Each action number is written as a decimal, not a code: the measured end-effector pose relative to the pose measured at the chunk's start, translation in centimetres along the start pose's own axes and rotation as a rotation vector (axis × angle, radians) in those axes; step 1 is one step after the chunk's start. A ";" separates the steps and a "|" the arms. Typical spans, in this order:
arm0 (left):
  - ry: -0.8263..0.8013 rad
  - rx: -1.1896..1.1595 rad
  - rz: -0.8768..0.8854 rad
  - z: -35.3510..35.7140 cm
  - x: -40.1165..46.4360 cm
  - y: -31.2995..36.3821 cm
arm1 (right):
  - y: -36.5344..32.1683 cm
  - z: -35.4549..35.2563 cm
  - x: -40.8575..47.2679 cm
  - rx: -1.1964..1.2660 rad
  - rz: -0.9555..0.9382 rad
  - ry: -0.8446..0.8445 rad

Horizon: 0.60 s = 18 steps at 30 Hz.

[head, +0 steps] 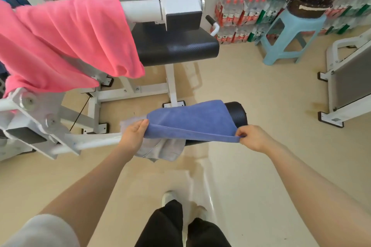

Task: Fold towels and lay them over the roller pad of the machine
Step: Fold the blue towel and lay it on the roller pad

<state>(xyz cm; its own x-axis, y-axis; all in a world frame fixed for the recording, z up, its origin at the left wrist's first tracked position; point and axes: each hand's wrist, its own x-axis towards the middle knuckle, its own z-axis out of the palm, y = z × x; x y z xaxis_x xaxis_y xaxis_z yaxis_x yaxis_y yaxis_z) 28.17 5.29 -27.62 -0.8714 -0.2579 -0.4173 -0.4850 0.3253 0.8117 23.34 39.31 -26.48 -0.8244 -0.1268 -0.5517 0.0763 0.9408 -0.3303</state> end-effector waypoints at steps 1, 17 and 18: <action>-0.001 0.002 -0.009 0.5 -0.6 -0.4 | 0.3 0.3 -0.3 0.020 0.000 -0.027; -0.029 0.083 0.033 2.7 0.0 0.4 | 1.6 0.8 1.1 0.178 0.036 0.079; 0.004 0.070 0.064 2.5 0.8 1.3 | 1.1 0.4 1.7 0.278 0.021 0.124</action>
<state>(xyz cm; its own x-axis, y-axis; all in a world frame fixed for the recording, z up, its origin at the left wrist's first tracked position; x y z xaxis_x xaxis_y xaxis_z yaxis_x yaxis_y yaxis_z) 26.71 7.79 -27.95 -0.9008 -0.2378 -0.3635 -0.4320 0.4037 0.8065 22.27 40.04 -28.08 -0.8818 -0.0532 -0.4687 0.2304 0.8184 -0.5264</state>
